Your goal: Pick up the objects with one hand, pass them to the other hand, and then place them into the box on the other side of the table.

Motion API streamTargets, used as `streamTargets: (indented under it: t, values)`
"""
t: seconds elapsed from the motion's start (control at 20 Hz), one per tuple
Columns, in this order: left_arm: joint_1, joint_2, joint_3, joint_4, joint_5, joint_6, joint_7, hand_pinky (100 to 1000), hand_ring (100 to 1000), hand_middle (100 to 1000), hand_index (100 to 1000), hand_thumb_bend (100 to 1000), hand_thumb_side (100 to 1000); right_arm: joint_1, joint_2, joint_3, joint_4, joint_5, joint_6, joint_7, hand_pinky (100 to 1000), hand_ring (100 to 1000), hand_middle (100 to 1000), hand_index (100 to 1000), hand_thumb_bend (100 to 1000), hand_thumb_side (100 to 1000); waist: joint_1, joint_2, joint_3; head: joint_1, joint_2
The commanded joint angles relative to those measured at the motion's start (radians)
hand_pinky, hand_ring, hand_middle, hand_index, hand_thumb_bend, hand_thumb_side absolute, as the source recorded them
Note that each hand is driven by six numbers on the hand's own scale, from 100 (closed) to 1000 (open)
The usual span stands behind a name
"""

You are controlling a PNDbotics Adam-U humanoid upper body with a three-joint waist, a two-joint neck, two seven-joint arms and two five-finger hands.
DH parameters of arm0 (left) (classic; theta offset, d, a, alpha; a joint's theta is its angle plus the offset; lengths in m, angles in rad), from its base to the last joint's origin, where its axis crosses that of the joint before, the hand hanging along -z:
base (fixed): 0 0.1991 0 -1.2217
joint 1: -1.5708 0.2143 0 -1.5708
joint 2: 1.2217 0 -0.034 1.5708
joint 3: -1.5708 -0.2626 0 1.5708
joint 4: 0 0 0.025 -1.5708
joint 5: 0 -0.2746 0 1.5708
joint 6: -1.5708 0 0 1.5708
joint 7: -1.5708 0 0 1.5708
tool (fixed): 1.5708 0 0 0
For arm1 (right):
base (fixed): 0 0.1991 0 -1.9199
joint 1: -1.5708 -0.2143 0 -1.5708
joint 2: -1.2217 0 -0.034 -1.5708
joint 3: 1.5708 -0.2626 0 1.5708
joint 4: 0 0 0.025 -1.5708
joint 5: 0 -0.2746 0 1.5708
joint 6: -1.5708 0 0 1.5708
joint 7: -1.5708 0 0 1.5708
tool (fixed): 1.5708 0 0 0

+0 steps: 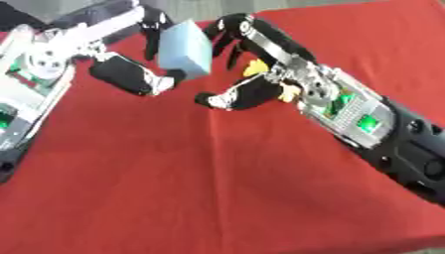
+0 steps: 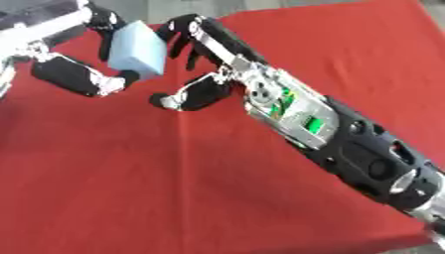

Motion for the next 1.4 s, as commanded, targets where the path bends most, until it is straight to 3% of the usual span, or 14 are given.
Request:
streamTargets:
  t: [0.05, 0.8, 1.2, 1.25, 1.3, 1.4]
  values:
    - [-0.030, 0.034, 0.017, -0.026, 0.002, 0.000, -0.010, 864, 619, 328, 349, 100, 250, -0.006, -0.015, 0.003, -0.022, 0.005, 0.022, -0.014, 511, 675, 686, 705, 583, 100, 0.006, -0.004, -0.001, -0.002, -0.002]
    - [-0.009, 0.053, 0.031, -0.068, 0.035, -0.015, -0.077, 871, 607, 311, 332, 100, 248, 0.000, -0.014, 0.001, -0.022, 0.036, 0.216, -0.211, 516, 682, 699, 719, 553, 100, 0.004, -0.002, -0.002, -0.018, -0.002]
    - [0.000, 0.067, 0.054, -0.077, 0.048, -0.007, -0.054, 871, 605, 309, 331, 100, 246, -0.001, -0.016, 0.006, -0.022, 0.016, 0.240, -0.232, 513, 683, 700, 718, 539, 100, 0.004, -0.002, -0.002, -0.019, -0.002]
    - [0.002, 0.069, 0.057, -0.075, 0.047, -0.005, -0.053, 874, 600, 303, 327, 100, 374, 0.002, -0.016, 0.005, -0.022, 0.015, 0.242, -0.234, 509, 684, 702, 716, 528, 100, 0.004, -0.003, 0.000, -0.019, -0.002]
    - [0.004, 0.081, 0.068, -0.064, 0.040, 0.002, -0.045, 873, 601, 305, 328, 100, 244, 0.012, -0.018, 0.003, -0.022, 0.012, 0.241, -0.237, 508, 684, 702, 716, 529, 100, 0.003, -0.006, 0.007, -0.020, -0.002]
    - [0.001, 0.121, 0.108, -0.042, 0.030, 0.018, -0.020, 868, 606, 310, 332, 100, 244, 0.024, -0.022, 0.002, -0.022, 0.007, 0.227, -0.246, 507, 687, 706, 716, 528, 100, 0.004, -0.008, 0.009, -0.012, -0.002]
